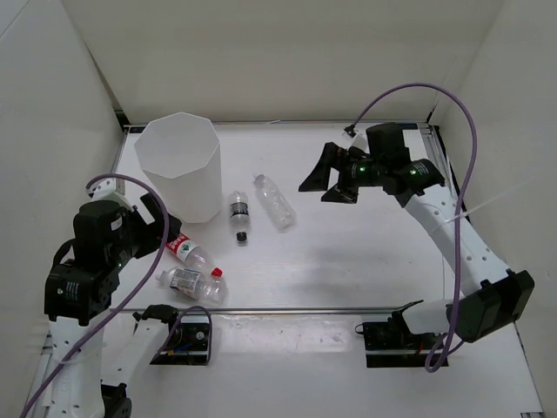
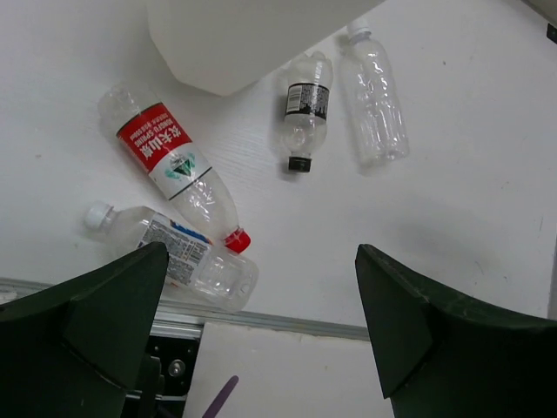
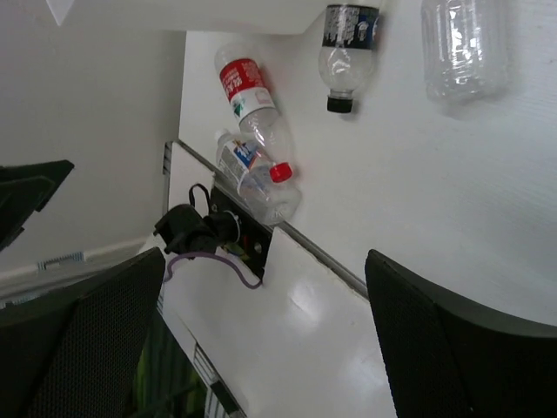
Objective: Put the plastic bottles in the bin
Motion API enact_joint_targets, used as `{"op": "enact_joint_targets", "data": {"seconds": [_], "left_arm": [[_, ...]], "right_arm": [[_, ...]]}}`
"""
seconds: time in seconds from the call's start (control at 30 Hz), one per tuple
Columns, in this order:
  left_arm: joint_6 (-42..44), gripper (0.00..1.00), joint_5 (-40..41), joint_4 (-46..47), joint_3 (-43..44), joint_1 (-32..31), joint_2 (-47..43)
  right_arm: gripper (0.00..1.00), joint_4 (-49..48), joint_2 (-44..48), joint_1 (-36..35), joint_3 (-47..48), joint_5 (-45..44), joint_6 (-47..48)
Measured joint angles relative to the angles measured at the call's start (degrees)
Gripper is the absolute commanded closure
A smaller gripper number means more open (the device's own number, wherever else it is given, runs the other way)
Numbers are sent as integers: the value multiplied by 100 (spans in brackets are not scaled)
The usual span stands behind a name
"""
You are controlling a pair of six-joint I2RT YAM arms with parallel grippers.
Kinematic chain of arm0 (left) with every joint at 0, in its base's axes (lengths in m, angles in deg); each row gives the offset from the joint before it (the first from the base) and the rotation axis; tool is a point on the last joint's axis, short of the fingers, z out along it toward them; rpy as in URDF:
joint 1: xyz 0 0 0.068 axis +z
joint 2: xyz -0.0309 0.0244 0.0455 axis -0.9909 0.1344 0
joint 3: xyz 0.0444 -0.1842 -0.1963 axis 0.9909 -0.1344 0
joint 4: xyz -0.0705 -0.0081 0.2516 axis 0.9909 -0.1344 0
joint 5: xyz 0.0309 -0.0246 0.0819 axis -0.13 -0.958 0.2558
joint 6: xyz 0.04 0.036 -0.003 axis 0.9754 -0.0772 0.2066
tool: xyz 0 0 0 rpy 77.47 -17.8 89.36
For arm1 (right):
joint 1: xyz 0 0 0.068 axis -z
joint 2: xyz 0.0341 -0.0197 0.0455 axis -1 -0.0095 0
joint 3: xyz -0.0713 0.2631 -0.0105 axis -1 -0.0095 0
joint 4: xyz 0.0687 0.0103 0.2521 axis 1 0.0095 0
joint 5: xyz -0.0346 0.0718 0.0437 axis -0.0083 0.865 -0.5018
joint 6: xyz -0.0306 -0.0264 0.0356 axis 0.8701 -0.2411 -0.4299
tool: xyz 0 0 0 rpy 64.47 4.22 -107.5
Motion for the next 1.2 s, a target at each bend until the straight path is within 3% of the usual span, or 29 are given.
{"op": "enact_joint_targets", "data": {"seconds": [0.13, 0.33, 0.5, 0.87, 1.2], "left_arm": [[-308, 0, 63, -94, -188, 0, -367], [-520, 0, 269, -289, -125, 0, -857], [-549, 0, 339, -411, 216, 0, -531], [-605, 0, 304, -420, 389, 0, -407], [-719, 0, -146, -459, 555, 0, -542]], "right_arm": [[1, -238, -367, -295, 0, 337, 356], [1, -323, -1482, -1036, 197, 35, 1088], [1, -297, -2863, -1300, 675, -763, 1567], [1, -236, -4103, -1329, 2511, -2339, 1945], [1, -262, -5112, -1117, 2852, -2446, 1978]]}}
